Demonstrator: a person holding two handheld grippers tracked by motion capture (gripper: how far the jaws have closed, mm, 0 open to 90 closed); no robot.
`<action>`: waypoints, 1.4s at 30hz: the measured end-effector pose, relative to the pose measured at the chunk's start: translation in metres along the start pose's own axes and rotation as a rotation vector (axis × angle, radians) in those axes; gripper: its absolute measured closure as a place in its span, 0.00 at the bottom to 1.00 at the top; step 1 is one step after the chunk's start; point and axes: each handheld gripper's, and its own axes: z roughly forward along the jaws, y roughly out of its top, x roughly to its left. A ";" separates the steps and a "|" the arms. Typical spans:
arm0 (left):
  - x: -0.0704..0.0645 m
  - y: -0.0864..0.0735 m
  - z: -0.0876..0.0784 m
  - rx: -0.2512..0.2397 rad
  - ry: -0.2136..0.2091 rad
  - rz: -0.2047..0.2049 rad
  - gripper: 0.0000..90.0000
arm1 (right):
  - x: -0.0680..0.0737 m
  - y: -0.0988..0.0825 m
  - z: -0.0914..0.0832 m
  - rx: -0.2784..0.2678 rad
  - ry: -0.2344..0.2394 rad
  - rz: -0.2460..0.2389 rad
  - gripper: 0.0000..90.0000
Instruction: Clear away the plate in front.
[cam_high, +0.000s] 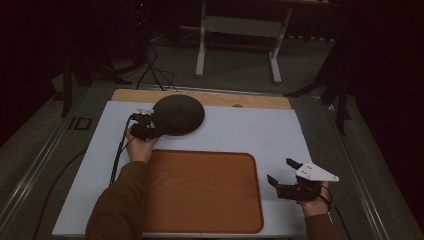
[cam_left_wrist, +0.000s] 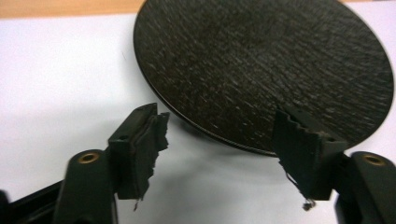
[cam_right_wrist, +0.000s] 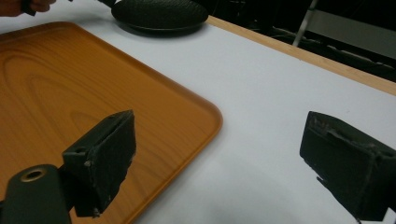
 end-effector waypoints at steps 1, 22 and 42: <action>0.000 0.000 0.002 0.009 0.002 0.003 0.35 | 0.000 0.000 0.000 0.000 -0.001 0.002 0.12; 0.011 0.006 0.029 0.083 -0.102 -0.230 0.45 | -0.001 -0.001 -0.004 -0.003 -0.005 0.004 0.12; 0.016 0.011 0.029 0.103 -0.116 -0.488 0.70 | -0.002 -0.001 -0.005 -0.006 -0.007 0.010 0.12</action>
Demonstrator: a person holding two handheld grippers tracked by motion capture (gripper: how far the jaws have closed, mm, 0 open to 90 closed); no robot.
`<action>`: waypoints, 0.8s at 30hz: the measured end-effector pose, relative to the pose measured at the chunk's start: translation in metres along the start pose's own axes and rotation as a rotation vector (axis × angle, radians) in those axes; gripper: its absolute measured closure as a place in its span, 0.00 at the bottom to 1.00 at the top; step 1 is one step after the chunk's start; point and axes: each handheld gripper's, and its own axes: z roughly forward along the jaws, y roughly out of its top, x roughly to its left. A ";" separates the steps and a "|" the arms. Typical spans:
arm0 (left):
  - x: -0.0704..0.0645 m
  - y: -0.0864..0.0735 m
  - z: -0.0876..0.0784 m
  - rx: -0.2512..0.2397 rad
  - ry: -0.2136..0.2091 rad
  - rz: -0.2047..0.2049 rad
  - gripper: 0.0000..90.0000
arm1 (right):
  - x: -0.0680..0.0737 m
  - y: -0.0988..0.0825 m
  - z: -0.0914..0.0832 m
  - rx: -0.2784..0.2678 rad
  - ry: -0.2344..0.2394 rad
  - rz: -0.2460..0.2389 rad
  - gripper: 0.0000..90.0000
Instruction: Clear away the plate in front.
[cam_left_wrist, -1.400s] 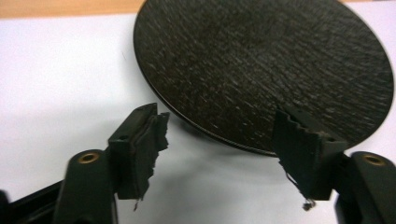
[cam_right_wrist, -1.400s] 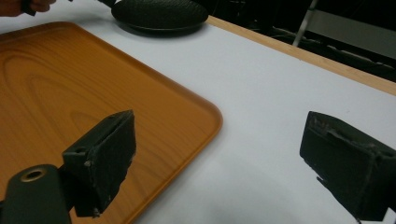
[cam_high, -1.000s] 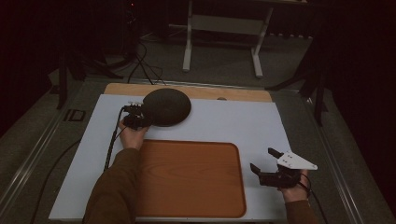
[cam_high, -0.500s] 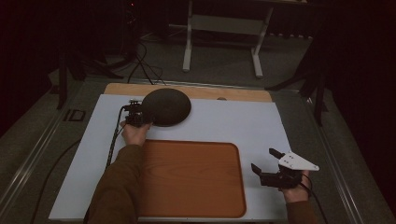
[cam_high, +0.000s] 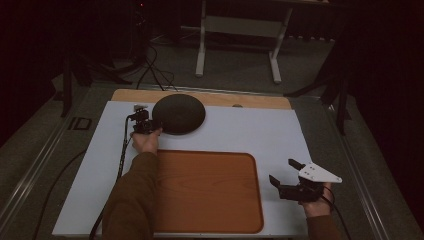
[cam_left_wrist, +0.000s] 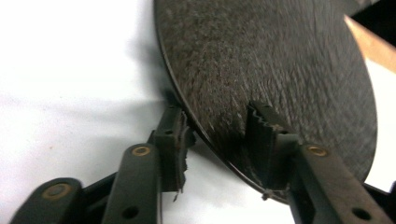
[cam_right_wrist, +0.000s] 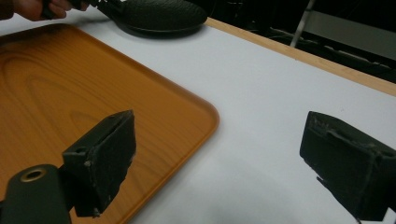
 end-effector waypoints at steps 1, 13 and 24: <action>0.000 0.000 0.000 -0.006 -0.004 -0.012 0.71 | -0.001 0.000 0.000 0.000 0.000 -0.001 0.12; -0.011 0.009 -0.019 -0.144 -0.188 -0.191 0.93 | -0.002 0.000 -0.001 -0.001 0.003 0.002 0.12; -0.027 0.005 -0.009 -0.183 -0.232 -0.226 0.84 | -0.002 0.000 -0.001 0.000 0.010 0.003 0.12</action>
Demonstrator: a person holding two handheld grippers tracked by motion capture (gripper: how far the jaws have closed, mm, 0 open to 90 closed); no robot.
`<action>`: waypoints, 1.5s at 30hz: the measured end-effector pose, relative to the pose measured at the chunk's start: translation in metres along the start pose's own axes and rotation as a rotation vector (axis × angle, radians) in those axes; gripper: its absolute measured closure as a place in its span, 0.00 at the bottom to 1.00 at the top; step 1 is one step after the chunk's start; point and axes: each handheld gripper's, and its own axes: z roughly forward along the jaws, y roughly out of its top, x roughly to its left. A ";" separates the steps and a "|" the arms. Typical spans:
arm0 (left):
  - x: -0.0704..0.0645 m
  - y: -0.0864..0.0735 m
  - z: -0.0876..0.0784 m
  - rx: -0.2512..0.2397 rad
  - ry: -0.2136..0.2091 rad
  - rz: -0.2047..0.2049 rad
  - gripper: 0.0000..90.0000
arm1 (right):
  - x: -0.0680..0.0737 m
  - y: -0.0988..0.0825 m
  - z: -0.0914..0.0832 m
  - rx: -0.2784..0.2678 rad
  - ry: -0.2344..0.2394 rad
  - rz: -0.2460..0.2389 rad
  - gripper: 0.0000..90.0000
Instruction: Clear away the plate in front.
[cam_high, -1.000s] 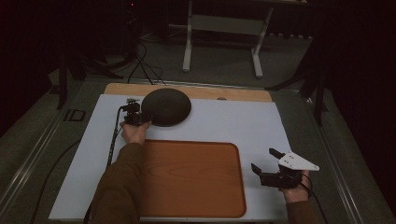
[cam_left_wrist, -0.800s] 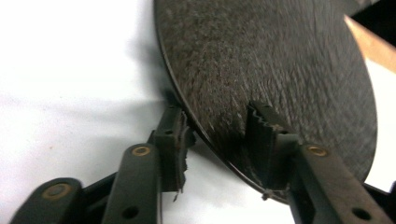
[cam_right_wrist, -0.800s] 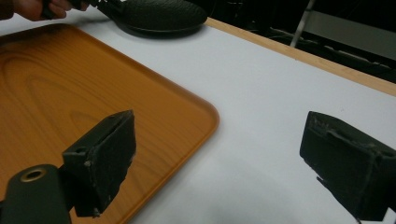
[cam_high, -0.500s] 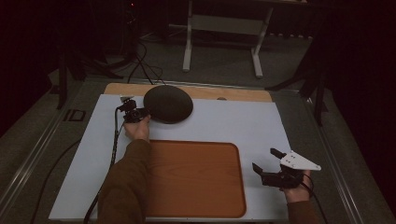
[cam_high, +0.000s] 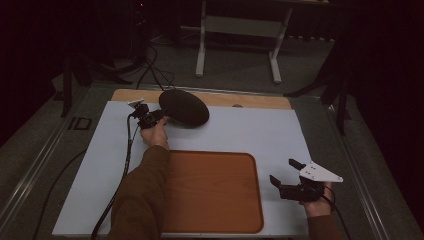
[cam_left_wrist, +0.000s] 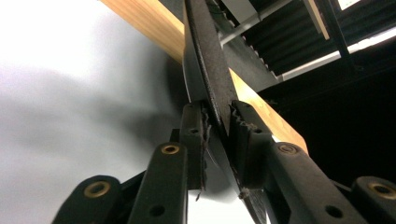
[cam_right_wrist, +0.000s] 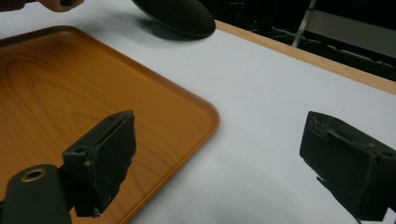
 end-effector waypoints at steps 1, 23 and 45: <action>-0.001 -0.002 0.002 0.004 -0.002 -0.007 0.82 | 0.000 0.000 0.000 -0.002 0.000 0.000 0.12; 0.001 -0.023 0.012 0.114 -0.104 -0.221 0.96 | -0.002 -0.001 -0.004 -0.008 -0.006 0.008 0.12; -0.002 -0.034 -0.055 0.172 -0.234 -0.166 0.96 | -0.002 -0.001 -0.004 -0.003 -0.013 0.013 0.12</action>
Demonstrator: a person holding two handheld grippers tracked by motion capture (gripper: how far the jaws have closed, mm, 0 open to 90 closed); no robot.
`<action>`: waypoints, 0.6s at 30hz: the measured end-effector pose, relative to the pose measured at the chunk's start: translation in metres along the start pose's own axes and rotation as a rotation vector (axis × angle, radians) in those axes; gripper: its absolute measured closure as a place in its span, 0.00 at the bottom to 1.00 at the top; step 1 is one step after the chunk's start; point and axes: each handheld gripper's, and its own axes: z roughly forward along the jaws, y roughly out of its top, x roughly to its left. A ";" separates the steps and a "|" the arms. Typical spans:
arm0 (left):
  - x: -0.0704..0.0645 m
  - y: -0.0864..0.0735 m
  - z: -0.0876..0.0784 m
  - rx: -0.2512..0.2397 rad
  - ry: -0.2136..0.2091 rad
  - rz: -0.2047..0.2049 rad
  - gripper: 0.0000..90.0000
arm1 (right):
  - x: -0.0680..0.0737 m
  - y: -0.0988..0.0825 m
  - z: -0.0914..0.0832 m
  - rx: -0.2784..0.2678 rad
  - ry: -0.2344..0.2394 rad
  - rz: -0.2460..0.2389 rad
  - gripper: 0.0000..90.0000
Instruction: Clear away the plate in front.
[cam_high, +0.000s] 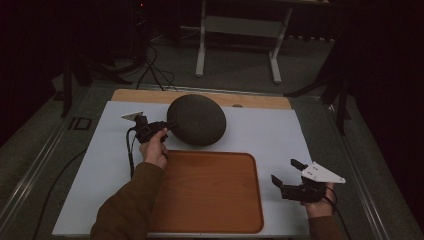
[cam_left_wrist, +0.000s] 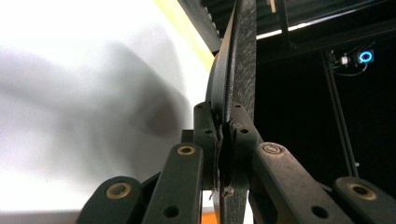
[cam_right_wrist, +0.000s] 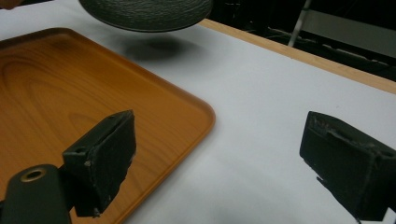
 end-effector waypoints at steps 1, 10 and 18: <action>0.001 -0.002 -0.003 0.005 0.000 -0.005 0.96 | 0.000 0.000 0.000 0.000 0.000 0.000 0.12; 0.008 -0.018 -0.024 0.011 -0.035 -0.008 0.96 | 0.000 0.000 0.000 0.001 -0.002 0.001 0.12; 0.012 -0.030 -0.045 0.019 -0.039 -0.005 0.96 | 0.000 0.000 0.001 0.002 -0.001 0.001 0.12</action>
